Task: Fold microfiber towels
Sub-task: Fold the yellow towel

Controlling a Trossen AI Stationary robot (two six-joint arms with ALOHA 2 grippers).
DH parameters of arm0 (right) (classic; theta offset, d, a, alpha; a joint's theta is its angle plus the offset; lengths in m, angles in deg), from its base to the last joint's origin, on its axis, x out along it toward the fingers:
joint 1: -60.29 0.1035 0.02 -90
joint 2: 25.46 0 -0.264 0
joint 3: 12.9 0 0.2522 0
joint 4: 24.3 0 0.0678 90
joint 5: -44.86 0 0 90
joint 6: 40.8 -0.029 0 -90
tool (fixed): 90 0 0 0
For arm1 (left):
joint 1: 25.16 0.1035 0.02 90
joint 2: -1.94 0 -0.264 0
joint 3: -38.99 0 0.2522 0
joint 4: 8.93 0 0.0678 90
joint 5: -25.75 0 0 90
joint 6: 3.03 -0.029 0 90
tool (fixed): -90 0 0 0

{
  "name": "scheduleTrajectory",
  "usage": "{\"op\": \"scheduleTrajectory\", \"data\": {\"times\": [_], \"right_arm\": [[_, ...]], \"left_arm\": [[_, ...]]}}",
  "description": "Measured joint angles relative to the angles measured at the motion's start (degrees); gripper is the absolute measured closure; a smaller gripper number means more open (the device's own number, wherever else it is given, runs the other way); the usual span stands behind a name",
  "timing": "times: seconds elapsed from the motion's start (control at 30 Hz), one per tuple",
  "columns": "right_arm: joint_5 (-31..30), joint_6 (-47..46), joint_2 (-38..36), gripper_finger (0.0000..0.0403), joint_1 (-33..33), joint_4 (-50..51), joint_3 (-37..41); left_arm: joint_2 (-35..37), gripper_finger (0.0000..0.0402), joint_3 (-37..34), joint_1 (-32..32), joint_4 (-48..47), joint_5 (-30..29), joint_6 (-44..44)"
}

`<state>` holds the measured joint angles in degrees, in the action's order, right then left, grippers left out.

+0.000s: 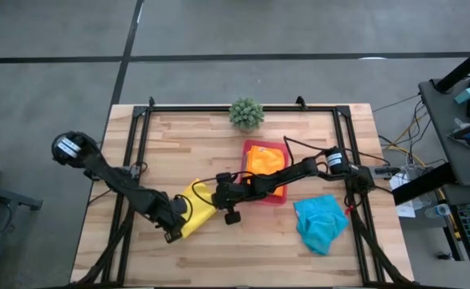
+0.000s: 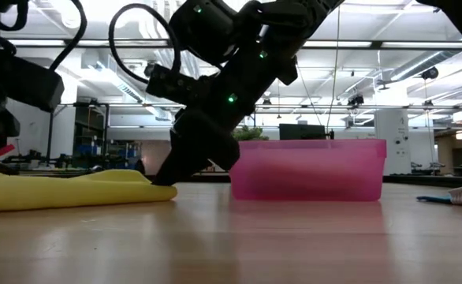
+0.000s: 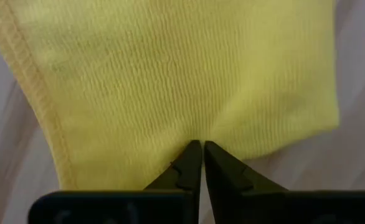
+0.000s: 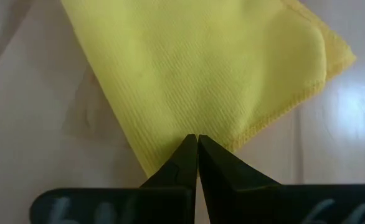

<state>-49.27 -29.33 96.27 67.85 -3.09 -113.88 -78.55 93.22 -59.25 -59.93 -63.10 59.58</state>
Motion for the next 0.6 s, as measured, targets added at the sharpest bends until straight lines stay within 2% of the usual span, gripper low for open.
{"op": "scheduleTrajectory", "data": {"times": [0.2,0.37,0.6], "right_arm": [[-0.43,0.02,-0.09,0.0394,0.0,0.1,-0.25],[-0.43,0.05,-0.11,0.0394,0.02,0.61,-1.55],[-0.5,1.74,-0.17,0.0394,-0.06,1.76,-4.8]], "left_arm": [[2.9,0.0394,0.22,0.0,-0.21,1.22,0.0],[6.71,0.0394,1.26,0.0,-5.9,1.73,0.02],[9.57,0.0394,0.14,0.0,-8.82,-8.05,-0.17]]}}
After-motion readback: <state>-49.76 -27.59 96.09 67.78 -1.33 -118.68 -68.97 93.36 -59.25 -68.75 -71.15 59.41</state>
